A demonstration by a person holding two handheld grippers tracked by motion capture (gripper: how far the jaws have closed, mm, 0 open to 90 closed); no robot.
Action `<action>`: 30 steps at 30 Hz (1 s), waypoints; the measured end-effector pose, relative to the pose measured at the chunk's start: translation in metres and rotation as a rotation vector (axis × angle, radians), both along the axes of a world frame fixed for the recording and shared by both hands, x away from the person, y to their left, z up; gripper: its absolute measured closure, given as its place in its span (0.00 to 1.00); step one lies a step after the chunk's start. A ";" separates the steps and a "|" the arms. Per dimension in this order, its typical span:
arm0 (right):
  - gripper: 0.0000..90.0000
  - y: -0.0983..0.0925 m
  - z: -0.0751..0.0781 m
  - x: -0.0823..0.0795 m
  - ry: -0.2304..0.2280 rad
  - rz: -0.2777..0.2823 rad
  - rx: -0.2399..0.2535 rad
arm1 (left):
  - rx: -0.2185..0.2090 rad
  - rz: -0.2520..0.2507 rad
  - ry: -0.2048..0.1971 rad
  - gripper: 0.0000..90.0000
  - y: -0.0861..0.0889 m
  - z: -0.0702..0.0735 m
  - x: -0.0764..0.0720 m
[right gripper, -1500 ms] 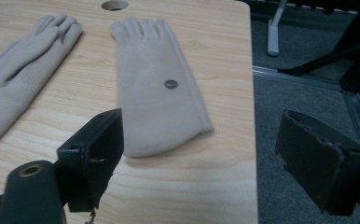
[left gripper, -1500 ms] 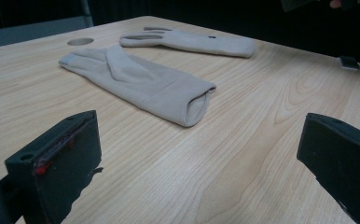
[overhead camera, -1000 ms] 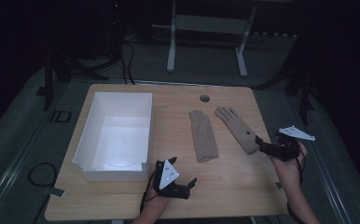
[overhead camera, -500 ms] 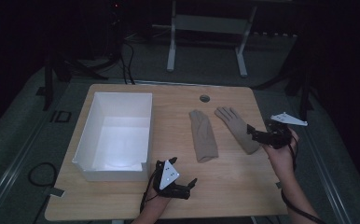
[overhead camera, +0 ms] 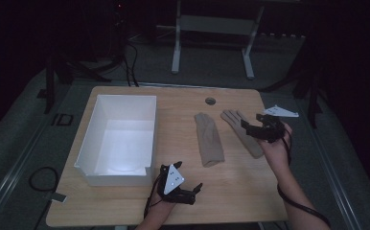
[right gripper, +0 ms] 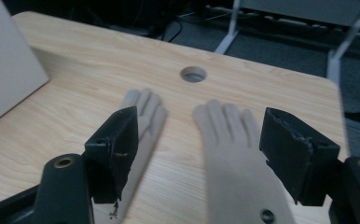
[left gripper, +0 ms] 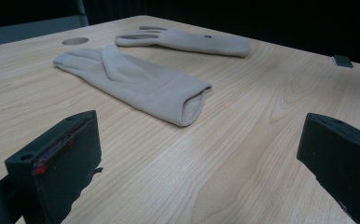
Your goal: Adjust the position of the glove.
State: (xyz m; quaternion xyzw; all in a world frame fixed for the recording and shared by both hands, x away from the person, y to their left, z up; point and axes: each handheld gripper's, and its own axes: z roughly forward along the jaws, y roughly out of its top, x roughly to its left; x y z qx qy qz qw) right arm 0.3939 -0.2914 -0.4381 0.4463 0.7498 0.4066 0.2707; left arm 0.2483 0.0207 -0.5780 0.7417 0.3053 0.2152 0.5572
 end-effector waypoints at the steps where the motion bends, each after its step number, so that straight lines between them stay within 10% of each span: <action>1: 0.31 0.004 -0.001 0.002 0.002 0.004 -0.002 | 0.000 0.000 0.000 0.00 0.000 0.000 0.000; 30: 0.31 0.090 -0.061 0.049 0.157 0.093 -0.059 | 0.000 -0.014 0.000 0.00 0.000 0.000 0.000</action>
